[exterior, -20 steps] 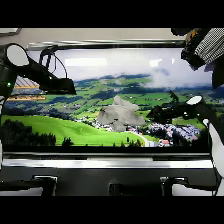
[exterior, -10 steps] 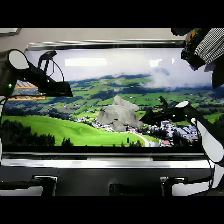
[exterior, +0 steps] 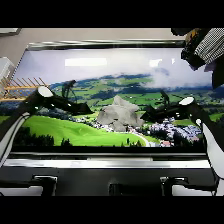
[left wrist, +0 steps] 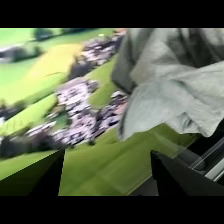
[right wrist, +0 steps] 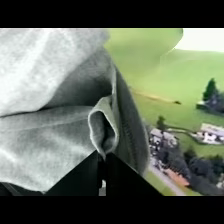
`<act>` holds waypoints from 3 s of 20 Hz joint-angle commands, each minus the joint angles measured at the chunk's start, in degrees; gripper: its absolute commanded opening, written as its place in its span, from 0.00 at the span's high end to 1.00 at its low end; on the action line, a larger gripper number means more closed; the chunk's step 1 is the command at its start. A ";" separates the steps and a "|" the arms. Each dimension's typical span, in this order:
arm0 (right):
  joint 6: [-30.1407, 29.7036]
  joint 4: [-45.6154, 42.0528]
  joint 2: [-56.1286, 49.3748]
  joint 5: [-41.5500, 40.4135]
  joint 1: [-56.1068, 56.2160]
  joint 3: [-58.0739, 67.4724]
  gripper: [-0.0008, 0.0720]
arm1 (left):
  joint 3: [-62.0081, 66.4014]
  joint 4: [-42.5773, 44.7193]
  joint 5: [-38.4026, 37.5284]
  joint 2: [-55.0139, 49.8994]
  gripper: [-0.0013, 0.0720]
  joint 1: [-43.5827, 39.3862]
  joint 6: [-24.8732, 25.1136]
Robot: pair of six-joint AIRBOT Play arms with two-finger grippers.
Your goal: Fold the clothes and pants, and hang the long-sleeved shirts on hangers.
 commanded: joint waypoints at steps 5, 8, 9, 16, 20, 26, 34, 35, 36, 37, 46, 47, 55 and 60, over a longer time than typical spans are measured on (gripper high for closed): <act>3.37 -1.60 4.50 2.71 0.07 0.07 0.94 | -3.52 -9.35 7.32 -6.32 0.18 -7.80 6.23; 3.80 -1.60 6.93 3.67 0.04 0.07 0.94 | -2.01 -9.81 8.09 -6.14 0.97 -6.99 6.23; 3.78 -1.62 8.26 3.85 0.04 0.07 0.94 | -0.83 -9.77 7.85 -5.55 0.96 -6.10 6.19; 3.54 -10.64 24.50 3.50 0.07 14.71 0.94 | 16.00 10.10 0.50 9.31 0.97 5.05 -7.54; 4.48 -13.55 34.27 2.67 0.07 30.88 0.94 | 25.83 15.17 -1.20 22.95 0.97 9.42 -10.78; 10.86 -21.40 43.98 2.67 0.07 46.53 0.94 | 31.30 19.21 -1.29 41.18 0.96 10.95 -19.87; 21.66 -22.84 40.94 7.34 0.07 47.17 0.94 | 31.28 23.43 -1.36 42.82 0.96 10.91 -25.05; 21.99 -23.80 38.73 7.93 0.04 47.17 0.94 | 31.28 25.27 -0.63 40.50 0.96 10.91 -25.75; 21.97 -24.90 35.63 8.57 0.07 47.15 0.94 | 31.28 26.62 0.39 37.44 0.96 10.91 -25.70; 21.97 -26.10 32.09 9.29 0.07 47.15 0.94 | 31.28 27.34 1.84 33.81 0.96 10.88 -25.68; 21.05 -25.03 -11.26 -3.15 0.28 43.28 0.94 | 34.53 27.93 22.82 -10.99 0.96 7.21 -25.27; 21.05 -24.00 -14.62 -5.11 0.28 43.28 0.94 | 36.06 27.93 22.32 -14.25 0.96 6.27 -25.27; 20.98 -15.96 -23.98 -5.44 0.11 43.52 0.76 | 38.56 27.52 16.15 -20.00 0.73 3.30 -25.27; 12.70 -17.03 -15.50 11.91 -6.25 44.13 0.34 | 42.88 27.63 -2.86 -13.75 0.31 9.68 -22.08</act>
